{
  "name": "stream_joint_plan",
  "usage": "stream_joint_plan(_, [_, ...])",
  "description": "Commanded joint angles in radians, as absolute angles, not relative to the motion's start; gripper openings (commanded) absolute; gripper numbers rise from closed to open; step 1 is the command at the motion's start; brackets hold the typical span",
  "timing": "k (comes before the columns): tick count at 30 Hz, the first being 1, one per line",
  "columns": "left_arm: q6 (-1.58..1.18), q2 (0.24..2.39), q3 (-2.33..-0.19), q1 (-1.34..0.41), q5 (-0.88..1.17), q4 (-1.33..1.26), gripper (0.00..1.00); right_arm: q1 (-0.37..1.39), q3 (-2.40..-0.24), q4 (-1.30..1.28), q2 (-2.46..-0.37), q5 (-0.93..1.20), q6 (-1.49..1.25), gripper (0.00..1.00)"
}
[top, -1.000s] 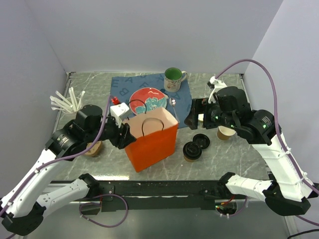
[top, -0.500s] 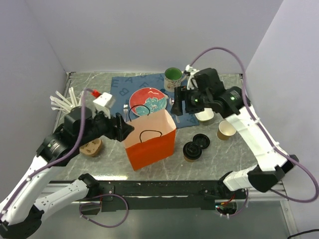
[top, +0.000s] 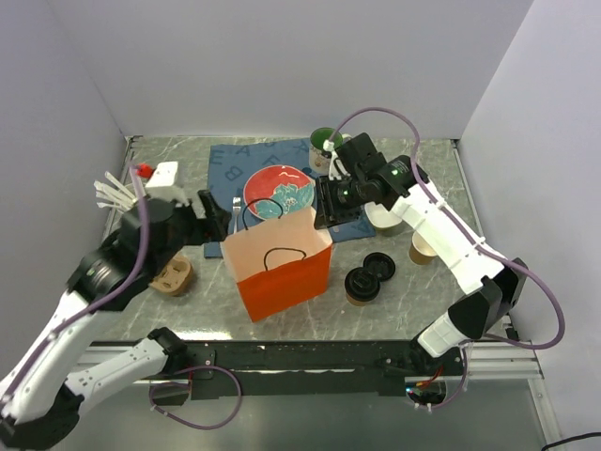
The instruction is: Pack the takeout coffee
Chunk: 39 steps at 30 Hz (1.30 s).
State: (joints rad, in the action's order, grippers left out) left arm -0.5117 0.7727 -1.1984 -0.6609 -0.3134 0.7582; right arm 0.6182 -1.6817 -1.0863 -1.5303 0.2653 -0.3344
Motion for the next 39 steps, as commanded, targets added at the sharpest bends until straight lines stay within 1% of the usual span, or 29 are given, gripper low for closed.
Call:
stream_joint_plan(1, [-0.555,0.888,-1.258,-0.652,-0.448,0.830,0.90,0.632,-1.677,-1.072,-1.502,0.281,-0.380,0.44])
stream_joint_plan(4, [-0.568,0.926,-1.259,-0.618,-0.430,0.807,0.90,0.641,-1.663,-1.081,-1.494,0.255,-0.402,0.35])
stream_joint_plan(5, [-0.581,0.936,-1.261,-0.605,-0.425,0.802,0.90,0.641,-1.654,-1.081,-1.490,0.241,-0.422,0.27])
stream_joint_plan(8, [-0.603,0.957,-1.272,-0.526,-0.377,0.795,0.89,0.643,-1.644,-1.107,-1.470,0.206,-0.483,0.14])
stream_joint_plan(11, [-0.636,1.003,-1.331,-0.459,-0.406,0.853,0.84,0.643,-1.602,-1.114,-1.430,0.192,-0.561,0.10])
stream_joint_plan(16, [-0.660,1.092,-1.448,-0.367,-0.486,0.959,0.88,0.641,-1.470,-1.054,-1.330,0.190,-0.670,0.00])
stream_joint_plan(18, [-0.672,1.107,-1.474,-0.347,-0.518,0.992,0.88,0.641,-1.454,-1.054,-1.306,0.178,-0.695,0.00])
stream_joint_plan(21, [-0.693,1.112,-1.471,-0.308,-0.549,0.999,0.88,0.643,-1.447,-1.069,-1.287,0.169,-0.712,0.04])
stream_joint_plan(22, [-0.695,1.103,-1.462,-0.292,-0.548,0.990,0.88,0.641,-1.440,-1.060,-1.281,0.179,-0.713,0.08])
stream_joint_plan(24, [-0.710,1.092,-1.436,-0.275,-0.548,0.974,0.88,0.641,-1.431,-1.043,-1.270,0.192,-0.706,0.12])
stream_joint_plan(25, [-0.715,1.085,-1.431,-0.261,-0.548,0.968,0.88,0.641,-1.430,-1.037,-1.269,0.196,-0.698,0.16])
stream_joint_plan(30, [-0.727,1.078,-1.413,-0.227,-0.558,0.971,0.88,0.643,-1.456,-1.046,-1.281,0.207,-0.617,0.18])
stream_joint_plan(33, [-0.726,1.078,-1.414,-0.203,-0.589,0.994,0.88,0.643,-1.456,-1.052,-1.269,0.215,-0.618,0.23])
stream_joint_plan(34, [-0.726,1.077,-1.414,-0.196,-0.598,0.997,0.88,0.643,-1.448,-1.051,-1.264,0.219,-0.623,0.29])
stream_joint_plan(36, [-0.726,1.075,-1.419,-0.189,-0.603,1.003,0.87,0.641,-1.448,-1.045,-1.249,0.229,-0.641,0.34])
stream_joint_plan(38, [-0.762,1.071,-1.428,-0.189,-0.636,1.037,0.86,0.640,-1.471,-1.058,-1.250,0.224,-0.649,0.43])
stream_joint_plan(39, [-0.781,1.066,-1.427,-0.187,-0.655,1.049,0.86,0.641,-1.509,-1.086,-1.255,0.207,-0.647,0.50])
